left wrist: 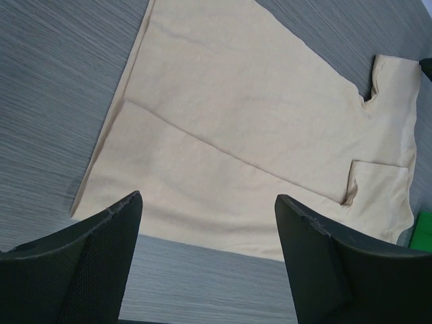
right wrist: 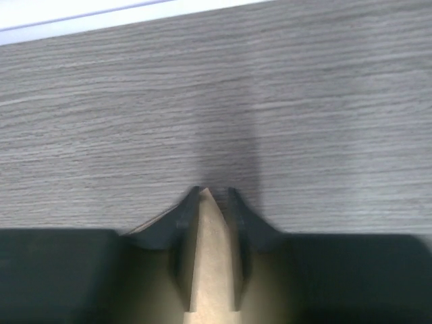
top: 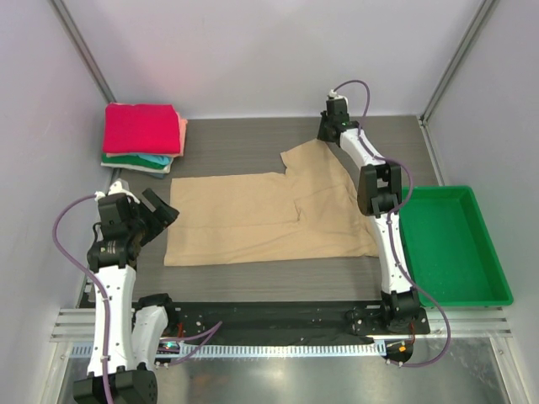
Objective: Fold and stack the t-shirts
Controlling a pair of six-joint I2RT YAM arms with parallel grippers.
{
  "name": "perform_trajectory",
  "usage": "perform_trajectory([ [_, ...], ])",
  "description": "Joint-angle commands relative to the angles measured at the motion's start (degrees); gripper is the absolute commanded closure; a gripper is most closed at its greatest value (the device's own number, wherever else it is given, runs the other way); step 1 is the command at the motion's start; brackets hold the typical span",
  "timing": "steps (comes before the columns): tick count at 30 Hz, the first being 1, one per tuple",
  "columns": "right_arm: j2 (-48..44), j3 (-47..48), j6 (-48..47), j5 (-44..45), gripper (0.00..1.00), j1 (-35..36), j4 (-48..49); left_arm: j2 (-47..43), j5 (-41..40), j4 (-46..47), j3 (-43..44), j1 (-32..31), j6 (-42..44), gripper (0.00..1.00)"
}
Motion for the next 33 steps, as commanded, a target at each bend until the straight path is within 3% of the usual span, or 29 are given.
perform_trajectory([
  [1, -0.15, -2.74, 0.45, -2.86, 0.81, 0.80, -4.02, 0.14, -0.15, 1.86, 0.05, 0.44, 1.08, 0.20],
  [4, -0.41, -2.56, 0.71, -3.57, 0.99, 0.80, -4.11, 0.41, -0.33, 1.68, 0.05, 0.44, 1.08, 0.20],
  [12, -7.87, -6.51, 2.11, -8.22, 0.99, 0.71, -2.62, 4.62, -3.05, 3.00, 1.28, 0.44, 0.73, 0.20],
  [19, -18.77, -19.95, 4.13, -10.86, 0.99, -0.26, 3.36, 11.74, -6.04, 5.97, 5.41, 0.44, 0.38, 0.21],
  [25, -25.09, -27.32, 3.96, -11.22, 0.99, -0.78, 4.41, 21.75, -6.84, 8.97, 9.71, 0.36, -0.67, 0.23],
  [33, -34.24, -41.48, 5.89, -14.20, 0.99, -1.14, 10.39, 39.39, -9.38, 15.39, 16.12, -0.78, -3.05, 0.33],
])
